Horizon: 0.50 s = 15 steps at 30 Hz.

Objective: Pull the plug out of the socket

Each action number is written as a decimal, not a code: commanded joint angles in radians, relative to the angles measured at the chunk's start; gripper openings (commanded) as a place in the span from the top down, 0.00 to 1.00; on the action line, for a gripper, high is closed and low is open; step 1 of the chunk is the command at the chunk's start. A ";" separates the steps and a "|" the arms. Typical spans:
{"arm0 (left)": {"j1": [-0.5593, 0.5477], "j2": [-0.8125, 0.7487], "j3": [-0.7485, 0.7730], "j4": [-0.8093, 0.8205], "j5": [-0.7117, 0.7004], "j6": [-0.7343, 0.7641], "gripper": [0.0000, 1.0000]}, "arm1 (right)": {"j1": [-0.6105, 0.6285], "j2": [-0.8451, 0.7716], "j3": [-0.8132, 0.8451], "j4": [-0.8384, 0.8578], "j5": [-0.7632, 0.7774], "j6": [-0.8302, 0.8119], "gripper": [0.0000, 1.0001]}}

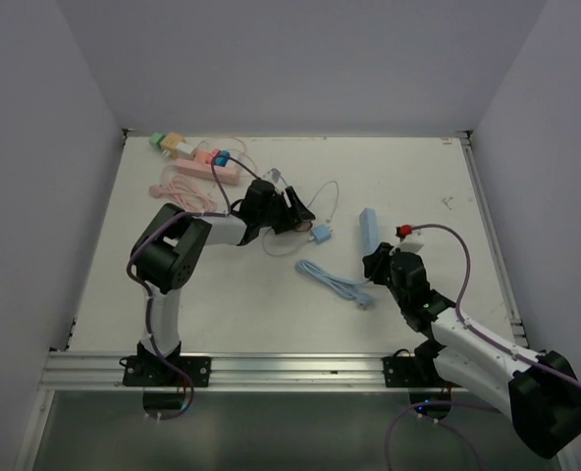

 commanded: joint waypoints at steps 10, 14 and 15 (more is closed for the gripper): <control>0.006 -0.287 -0.109 -0.119 -0.011 0.078 0.02 | -0.020 -0.098 0.154 -0.375 0.428 0.128 1.00; 0.006 -0.425 -0.104 -0.294 -0.133 0.154 0.00 | -0.075 -0.061 0.242 -0.463 0.505 0.155 1.00; 0.006 -0.455 -0.109 -0.355 -0.160 0.170 0.01 | -0.101 -0.052 0.260 -0.470 0.521 0.155 1.00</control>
